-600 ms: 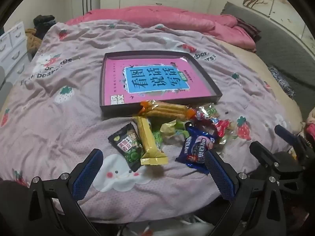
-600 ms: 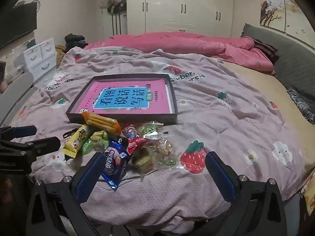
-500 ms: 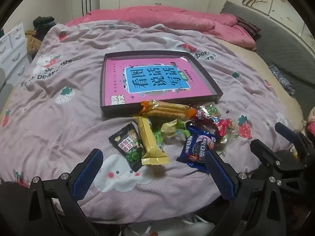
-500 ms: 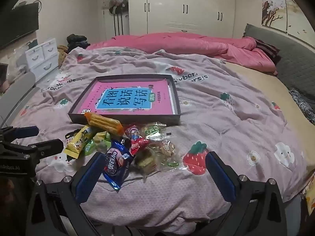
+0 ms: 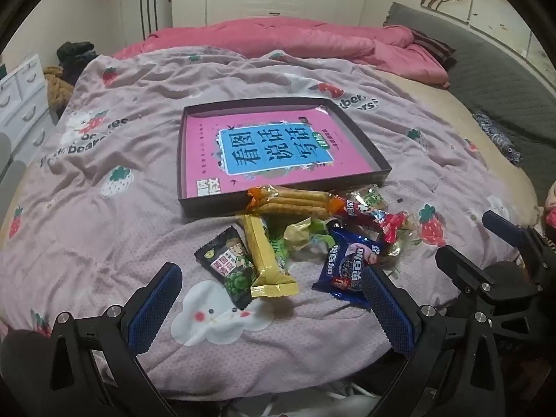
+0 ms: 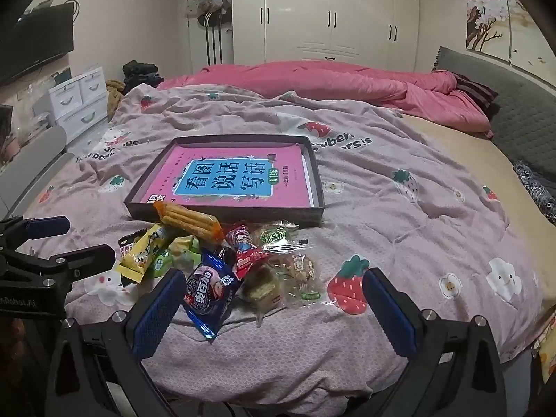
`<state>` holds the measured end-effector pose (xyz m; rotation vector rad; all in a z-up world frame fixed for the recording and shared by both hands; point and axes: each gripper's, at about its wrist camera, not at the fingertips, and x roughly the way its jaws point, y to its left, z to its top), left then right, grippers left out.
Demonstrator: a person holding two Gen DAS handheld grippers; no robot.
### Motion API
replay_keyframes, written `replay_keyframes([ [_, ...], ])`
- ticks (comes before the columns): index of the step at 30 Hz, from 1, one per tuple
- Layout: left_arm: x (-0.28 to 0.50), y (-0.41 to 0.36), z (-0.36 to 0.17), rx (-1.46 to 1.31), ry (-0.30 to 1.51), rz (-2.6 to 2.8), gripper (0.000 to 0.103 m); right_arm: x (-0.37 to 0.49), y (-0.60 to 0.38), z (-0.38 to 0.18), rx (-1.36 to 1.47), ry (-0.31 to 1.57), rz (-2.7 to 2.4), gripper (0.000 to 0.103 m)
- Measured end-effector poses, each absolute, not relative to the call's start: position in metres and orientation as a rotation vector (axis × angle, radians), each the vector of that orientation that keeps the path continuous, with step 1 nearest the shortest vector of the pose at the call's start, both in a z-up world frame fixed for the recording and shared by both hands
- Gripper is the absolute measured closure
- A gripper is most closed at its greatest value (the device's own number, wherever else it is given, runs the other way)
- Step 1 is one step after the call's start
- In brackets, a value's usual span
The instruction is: Organize snacks
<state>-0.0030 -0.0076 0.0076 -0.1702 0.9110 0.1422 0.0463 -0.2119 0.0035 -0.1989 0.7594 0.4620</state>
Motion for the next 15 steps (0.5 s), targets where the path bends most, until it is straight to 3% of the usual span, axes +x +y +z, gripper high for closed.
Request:
replay_keyframes([
  [15, -0.0009, -0.0039, 0.0036, -0.187, 0.921, 0.124, 0.001, 0.0465, -0.2113, 0.0046, -0.206, 0.763, 0.454, 0.001],
])
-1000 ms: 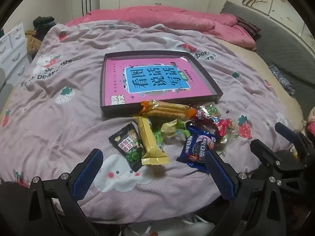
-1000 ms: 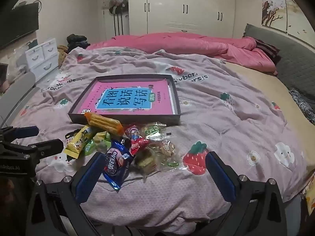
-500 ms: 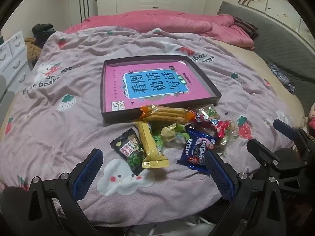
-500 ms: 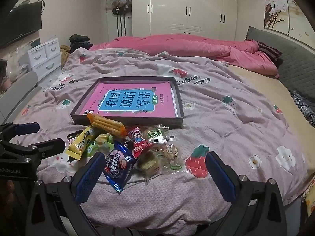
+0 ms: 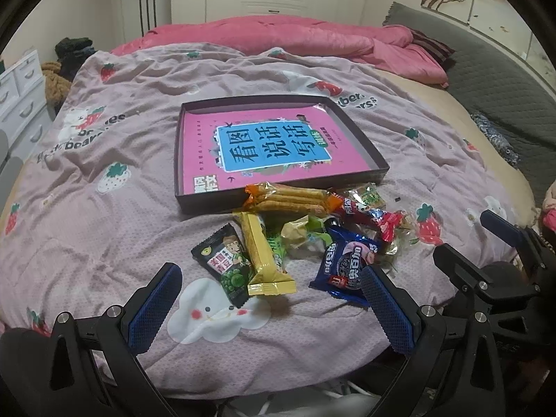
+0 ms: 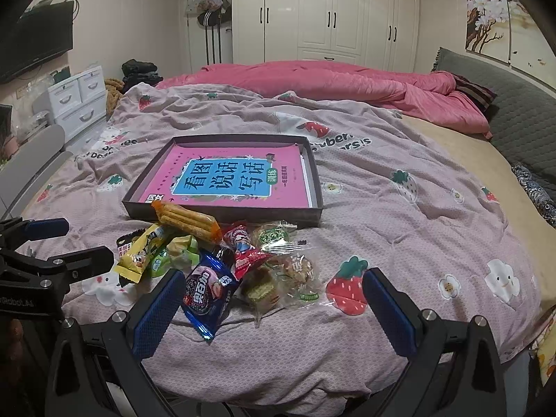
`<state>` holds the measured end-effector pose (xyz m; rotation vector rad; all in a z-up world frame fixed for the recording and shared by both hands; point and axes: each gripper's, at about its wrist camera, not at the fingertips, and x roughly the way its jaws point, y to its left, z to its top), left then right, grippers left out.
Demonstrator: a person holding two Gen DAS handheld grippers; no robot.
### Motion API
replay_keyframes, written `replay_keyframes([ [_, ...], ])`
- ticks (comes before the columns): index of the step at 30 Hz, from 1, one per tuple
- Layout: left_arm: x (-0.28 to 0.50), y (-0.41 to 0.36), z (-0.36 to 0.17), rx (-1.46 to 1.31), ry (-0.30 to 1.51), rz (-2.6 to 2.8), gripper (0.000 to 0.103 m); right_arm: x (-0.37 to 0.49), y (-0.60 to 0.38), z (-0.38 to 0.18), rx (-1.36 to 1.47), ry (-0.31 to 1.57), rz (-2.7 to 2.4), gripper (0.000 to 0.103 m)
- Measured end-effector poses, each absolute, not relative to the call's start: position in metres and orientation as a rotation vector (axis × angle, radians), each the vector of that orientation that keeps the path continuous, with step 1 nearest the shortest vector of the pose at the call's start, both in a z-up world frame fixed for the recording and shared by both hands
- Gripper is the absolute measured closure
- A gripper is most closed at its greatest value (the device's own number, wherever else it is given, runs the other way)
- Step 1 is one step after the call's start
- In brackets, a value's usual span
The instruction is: Organize snacks
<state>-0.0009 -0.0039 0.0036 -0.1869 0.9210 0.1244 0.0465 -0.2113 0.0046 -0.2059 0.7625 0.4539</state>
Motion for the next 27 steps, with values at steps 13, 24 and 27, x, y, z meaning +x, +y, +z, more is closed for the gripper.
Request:
replay_keyframes([
  [13, -0.0011, -0.0067, 0.0024, -0.190, 0.925, 0.119, 0.001, 0.0484, -0.2118, 0.0019, -0.218, 0.763, 0.446, 0.001],
  [24, -0.0011, -0.0067, 0.0021, -0.188, 0.925, 0.113, 0.001, 0.0481, -0.2096, 0.0008, -0.224, 0.762, 0.446, 0.001],
  [27, -0.0009, -0.0065, 0.0020, -0.189, 0.924, 0.113, 0.001, 0.0483, -0.2098, 0.0009, -0.224, 0.761, 0.446, 0.001],
])
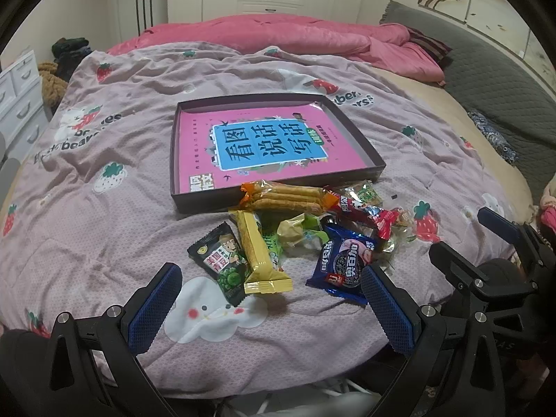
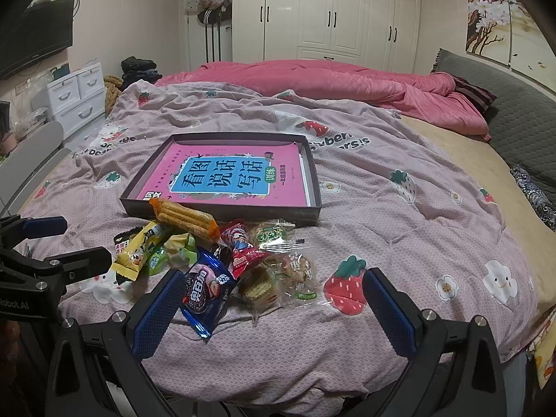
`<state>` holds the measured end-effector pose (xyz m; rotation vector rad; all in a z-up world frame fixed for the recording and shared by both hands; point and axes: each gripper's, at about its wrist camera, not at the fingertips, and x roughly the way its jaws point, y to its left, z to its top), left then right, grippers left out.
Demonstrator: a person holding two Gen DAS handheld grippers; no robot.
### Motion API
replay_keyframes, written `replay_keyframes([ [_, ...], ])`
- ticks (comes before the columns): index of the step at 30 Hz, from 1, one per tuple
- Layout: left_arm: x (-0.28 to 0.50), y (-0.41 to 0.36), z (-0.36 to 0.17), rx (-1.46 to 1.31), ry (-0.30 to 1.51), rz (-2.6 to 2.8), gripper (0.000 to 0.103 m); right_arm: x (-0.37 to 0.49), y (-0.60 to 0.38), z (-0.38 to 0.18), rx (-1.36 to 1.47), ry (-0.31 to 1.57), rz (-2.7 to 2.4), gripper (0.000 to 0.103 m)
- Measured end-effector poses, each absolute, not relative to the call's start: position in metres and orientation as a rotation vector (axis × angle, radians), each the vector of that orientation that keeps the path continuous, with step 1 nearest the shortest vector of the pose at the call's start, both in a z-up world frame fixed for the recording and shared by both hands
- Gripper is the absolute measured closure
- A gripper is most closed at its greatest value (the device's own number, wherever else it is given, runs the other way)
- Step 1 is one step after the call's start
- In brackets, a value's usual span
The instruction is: Organize snacks
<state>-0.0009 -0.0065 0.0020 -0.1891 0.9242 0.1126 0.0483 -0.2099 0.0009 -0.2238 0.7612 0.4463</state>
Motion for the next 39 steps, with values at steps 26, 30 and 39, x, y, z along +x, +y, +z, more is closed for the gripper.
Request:
replay_keyframes([
  [26, 0.001, 0.005, -0.001, -0.226, 0.952, 0.093, 0.001, 0.059, -0.222, -0.002, -0.156, 0.792, 0.406, 0.001],
  [30, 0.001, 0.016, -0.006, -0.246, 0.976, 0.104, 0.001, 0.062, -0.228, -0.004, -0.144, 0.802, 0.394, 0.001],
  [39, 0.003, 0.037, -0.019, -0.289, 1.031, 0.131, 0.001, 0.065, -0.229, -0.007, -0.140, 0.809, 0.394, 0.001],
])
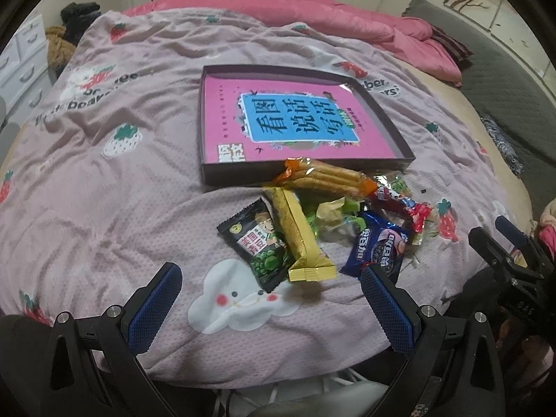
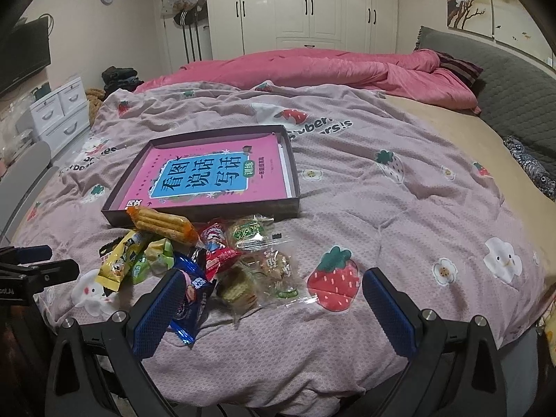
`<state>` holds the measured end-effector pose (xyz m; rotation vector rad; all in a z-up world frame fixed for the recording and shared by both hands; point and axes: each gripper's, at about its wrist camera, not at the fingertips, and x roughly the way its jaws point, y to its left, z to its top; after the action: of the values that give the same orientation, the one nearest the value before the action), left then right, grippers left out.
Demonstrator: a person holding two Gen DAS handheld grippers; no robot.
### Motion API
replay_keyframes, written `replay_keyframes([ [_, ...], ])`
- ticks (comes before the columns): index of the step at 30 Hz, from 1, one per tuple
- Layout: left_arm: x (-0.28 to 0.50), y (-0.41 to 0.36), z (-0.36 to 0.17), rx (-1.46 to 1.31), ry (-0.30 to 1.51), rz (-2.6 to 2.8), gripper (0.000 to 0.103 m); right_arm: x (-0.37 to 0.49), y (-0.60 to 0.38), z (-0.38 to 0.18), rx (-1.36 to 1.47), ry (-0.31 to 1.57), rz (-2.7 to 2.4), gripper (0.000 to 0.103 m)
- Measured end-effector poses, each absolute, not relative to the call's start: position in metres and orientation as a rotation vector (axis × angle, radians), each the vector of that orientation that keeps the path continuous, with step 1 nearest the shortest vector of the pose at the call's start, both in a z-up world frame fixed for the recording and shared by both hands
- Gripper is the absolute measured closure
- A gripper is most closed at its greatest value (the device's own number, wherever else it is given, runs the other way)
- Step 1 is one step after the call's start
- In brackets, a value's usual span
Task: Organize snacks
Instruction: 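Grasp the yellow wafer stick with the left gripper while the right grasps a clear-wrapped cookie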
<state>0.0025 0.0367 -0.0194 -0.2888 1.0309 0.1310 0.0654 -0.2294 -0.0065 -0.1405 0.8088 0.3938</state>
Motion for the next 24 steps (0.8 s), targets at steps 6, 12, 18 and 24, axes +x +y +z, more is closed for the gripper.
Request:
replay_keyframes([
  [6, 0.008, 0.046, -0.029, -0.326, 1.064, 0.136, 0.001, 0.075, -0.231, -0.012, -0.127, 0.826, 0.392, 0.001],
  [12, 0.019, 0.042, -0.028, -0.321, 1.054, 0.117, 0.001, 0.084, -0.230, -0.018, -0.128, 0.840, 0.392, 0.001],
  [18, 0.038, 0.029, -0.035, -0.282, 1.083, 0.096, 0.001, 0.098, -0.233, -0.027, -0.113, 0.882, 0.377, 0.001],
  [24, 0.056, 0.026, -0.044, -0.260, 1.104, 0.110, 0.001, 0.119, -0.238, -0.047, -0.108, 0.975, 0.326, 0.001],
])
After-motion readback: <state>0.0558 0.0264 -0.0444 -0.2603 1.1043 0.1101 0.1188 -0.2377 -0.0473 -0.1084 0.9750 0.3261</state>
